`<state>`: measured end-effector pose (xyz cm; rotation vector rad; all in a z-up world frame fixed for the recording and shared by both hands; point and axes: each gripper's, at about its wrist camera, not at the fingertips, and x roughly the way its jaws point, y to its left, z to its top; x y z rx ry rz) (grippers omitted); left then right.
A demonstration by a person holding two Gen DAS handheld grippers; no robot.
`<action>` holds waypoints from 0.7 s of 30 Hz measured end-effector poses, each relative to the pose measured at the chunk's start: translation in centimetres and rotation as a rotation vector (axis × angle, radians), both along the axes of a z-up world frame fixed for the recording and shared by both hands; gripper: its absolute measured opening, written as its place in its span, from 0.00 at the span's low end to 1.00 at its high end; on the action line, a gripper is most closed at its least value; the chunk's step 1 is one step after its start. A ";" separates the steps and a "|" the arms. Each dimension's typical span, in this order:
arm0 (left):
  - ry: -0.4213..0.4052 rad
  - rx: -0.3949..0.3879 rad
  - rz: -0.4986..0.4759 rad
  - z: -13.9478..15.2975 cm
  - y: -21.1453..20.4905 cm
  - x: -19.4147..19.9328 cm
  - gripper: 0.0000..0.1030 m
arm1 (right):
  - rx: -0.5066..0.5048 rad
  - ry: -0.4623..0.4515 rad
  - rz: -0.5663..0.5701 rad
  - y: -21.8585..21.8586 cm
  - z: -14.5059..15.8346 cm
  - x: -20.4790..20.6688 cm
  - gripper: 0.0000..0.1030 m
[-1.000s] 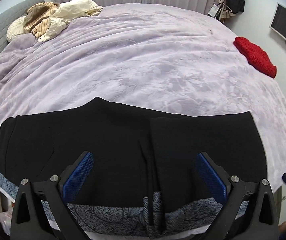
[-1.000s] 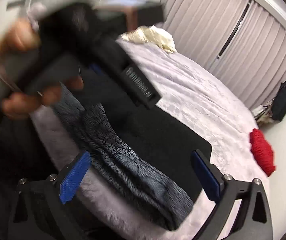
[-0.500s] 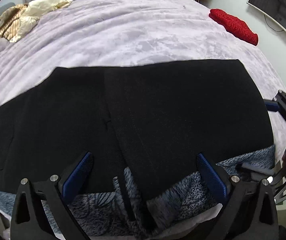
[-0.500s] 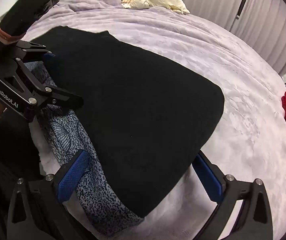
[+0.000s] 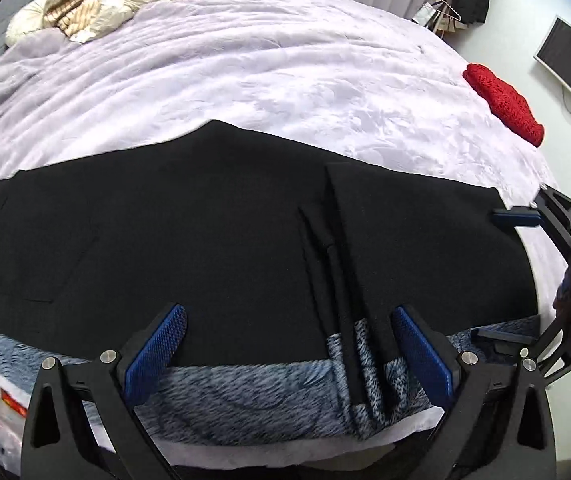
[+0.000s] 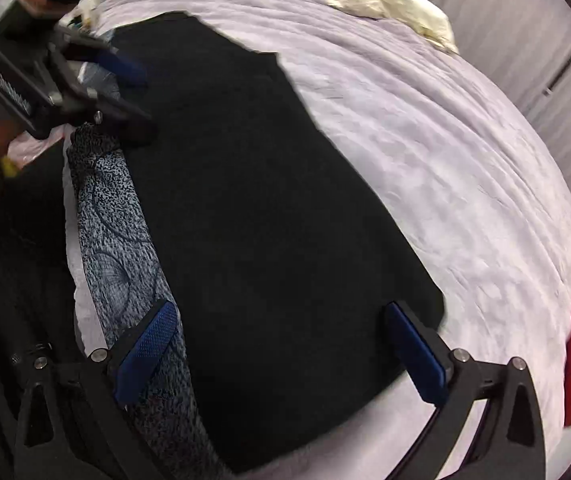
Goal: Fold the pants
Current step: 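Lay the cuffs onto the pants with the right gripper while the left gripper holds the waistband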
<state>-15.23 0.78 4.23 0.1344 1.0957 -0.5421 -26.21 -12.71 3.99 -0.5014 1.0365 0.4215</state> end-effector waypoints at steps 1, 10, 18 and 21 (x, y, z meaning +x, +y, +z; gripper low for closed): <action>-0.004 0.003 0.001 0.2 0.3 -0.1 1.00 | 0.027 0.004 0.012 0.7 0.2 0.6 1.00; -0.106 0.061 0.052 2.4 2.6 0.0 1.00 | 0.020 0.069 0.178 8.9 -0.2 5.1 1.00; -0.089 0.156 0.161 -0.3 4.9 3.2 1.00 | 0.004 0.014 0.130 9.2 1.7 2.6 1.00; -0.073 0.156 0.167 -1.3 6.2 3.8 1.00 | -0.033 0.024 0.063 5.3 1.9 0.4 1.00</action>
